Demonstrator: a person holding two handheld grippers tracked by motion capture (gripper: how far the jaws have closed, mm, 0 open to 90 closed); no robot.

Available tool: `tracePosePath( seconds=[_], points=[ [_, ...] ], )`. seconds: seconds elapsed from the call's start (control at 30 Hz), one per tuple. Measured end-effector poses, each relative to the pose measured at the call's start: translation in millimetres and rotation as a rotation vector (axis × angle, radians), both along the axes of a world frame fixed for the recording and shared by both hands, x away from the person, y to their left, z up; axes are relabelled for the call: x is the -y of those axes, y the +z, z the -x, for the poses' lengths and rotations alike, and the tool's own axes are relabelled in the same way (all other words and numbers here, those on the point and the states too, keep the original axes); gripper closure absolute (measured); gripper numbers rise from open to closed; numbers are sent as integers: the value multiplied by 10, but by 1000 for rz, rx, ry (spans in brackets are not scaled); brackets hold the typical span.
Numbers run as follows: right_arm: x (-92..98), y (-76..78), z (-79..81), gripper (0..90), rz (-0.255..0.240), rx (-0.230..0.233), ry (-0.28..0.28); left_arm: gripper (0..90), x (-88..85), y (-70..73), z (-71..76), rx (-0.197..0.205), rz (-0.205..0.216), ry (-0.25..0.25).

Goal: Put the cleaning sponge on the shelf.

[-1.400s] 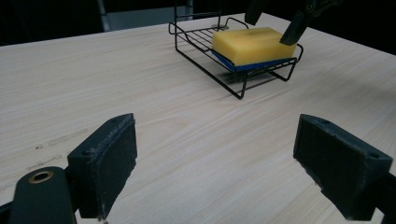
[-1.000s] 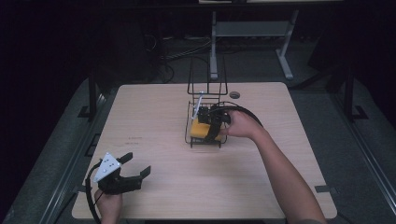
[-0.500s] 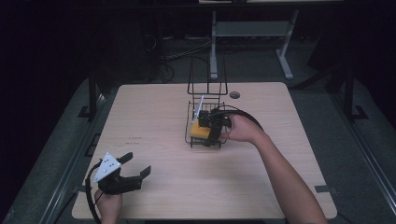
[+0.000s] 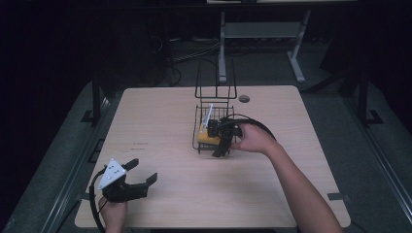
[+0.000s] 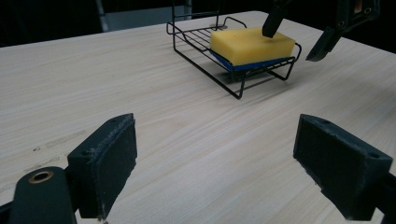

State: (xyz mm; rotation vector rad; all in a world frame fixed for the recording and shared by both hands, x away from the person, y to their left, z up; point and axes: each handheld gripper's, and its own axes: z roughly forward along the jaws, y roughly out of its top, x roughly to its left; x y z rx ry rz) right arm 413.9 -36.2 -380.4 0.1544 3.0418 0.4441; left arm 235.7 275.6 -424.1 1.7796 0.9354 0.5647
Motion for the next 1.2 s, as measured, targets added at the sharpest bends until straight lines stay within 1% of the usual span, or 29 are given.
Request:
tracePosePath(
  seconds=[0.03, 0.17, 0.2, 0.23, 0.3, 0.4, 0.87, 1.0, 1.13, 1.2],
  points=[
    [4, 0, 2, 184, -4, 6, 7, 128, 0, -1, -2, 1, -2, -1],
    [22, 9, 39, 183, -4, 13, 7, 128, 2, -3, -3, 1, -4, -1],
    [22, 9, 39, 183, -4, 13, 7, 128, 2, -3, -3, 1, -4, -1],
    [44, -3, 48, 183, -18, 8, 4, 128, 5, -2, -1, 2, -4, -2],
    [59, -28, 55, 182, -16, 0, -1, 128, 5, -1, 0, 1, -8, -2],
    [74, -50, 69, 174, -19, 1, -4, 128, 8, -1, 1, 1, -9, -4],
    [121, -33, 159, 175, -32, 14, 0, 128, 11, -8, -2, 0, -7, -2],
    [133, -14, 206, 176, -40, 17, 3, 128, 10, -8, -4, 0, -5, -2],
    [147, -11, 255, 176, -34, 17, 3, 128, 9, -6, -5, 2, -6, -1],
    [164, -12, 275, 175, -44, 20, 5, 128, 8, -7, -6, 1, -6, 0]
  ],
)
